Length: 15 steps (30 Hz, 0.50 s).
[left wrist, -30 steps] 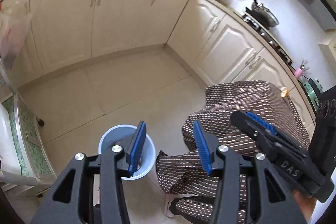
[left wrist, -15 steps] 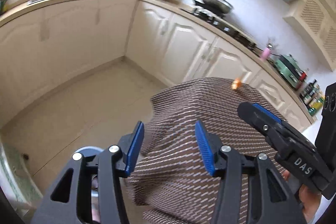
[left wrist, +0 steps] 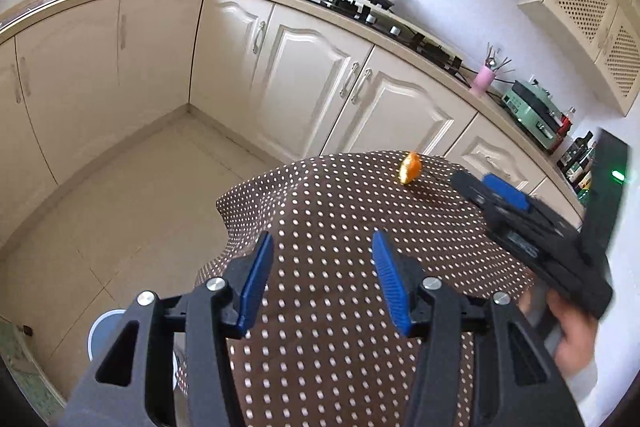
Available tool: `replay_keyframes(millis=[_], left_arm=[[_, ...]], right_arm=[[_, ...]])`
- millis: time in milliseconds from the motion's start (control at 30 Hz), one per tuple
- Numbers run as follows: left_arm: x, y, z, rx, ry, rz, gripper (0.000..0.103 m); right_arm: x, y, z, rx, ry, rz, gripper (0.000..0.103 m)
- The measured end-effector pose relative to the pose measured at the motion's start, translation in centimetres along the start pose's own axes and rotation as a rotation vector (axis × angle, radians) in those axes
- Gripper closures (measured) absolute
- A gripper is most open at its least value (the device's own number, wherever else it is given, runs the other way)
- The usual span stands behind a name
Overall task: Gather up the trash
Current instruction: 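Move the right tool to the orange peel and grasp it, then carry the orange peel with the right gripper over the blue bin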
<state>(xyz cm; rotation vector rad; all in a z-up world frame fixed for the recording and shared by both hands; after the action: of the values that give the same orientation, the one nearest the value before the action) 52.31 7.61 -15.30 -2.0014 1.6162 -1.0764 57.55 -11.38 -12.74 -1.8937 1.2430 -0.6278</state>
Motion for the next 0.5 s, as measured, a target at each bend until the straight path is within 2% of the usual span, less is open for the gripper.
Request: replay_keyframes(millis=[200, 233, 267, 300, 367, 500], left_arm=[[-3.2, -0.4, 1.4, -0.004, -0.042, -0.037, 0.051], [-3.6, -0.4, 1.6, -0.008, -0.049, -0.040, 0.051], [-4.1, -0.4, 1.6, -0.010, -0.053, -0.043, 0.051], [-4.6, -0.3, 1.7, -0.014, -0.057, -0.050, 0.051], [-5.3, -0.2, 1.6, -0.018, -0.058, -0.057, 0.051], [-6.2, 0.1, 0.4, 0.000, -0.058, -0.058, 0.051]], right_arm=[[0.9, -0.7, 6.8, -0.086, 0.032, -0.018, 0.041], [1.0, -0.5, 7.9, -0.123, 0.071, -0.021, 0.046], [1.1, -0.2, 8.5, -0.151, 0.087, -0.021, 0.059], [0.9, 0.1, 8.9, -0.171, 0.090, -0.019, 0.063], [0.5, 0.5, 8.8, -0.174, 0.105, -0.033, 0.070], [-1.7, 0.6, 6.0, -0.134, 0.067, -0.053, 0.073]])
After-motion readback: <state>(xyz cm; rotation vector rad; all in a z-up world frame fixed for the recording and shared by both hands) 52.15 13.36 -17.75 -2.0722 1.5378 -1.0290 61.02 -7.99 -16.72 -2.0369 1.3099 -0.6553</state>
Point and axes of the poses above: each gripper's, at about its wrist camera, not at the fingertips, and z roughly the way its jaws point, x to its right, y to its underside, the point moved 3 cm from there along z, roughly the way its jaws point, and after that the axes turned 1 degree about x, right-handed, at the moved point
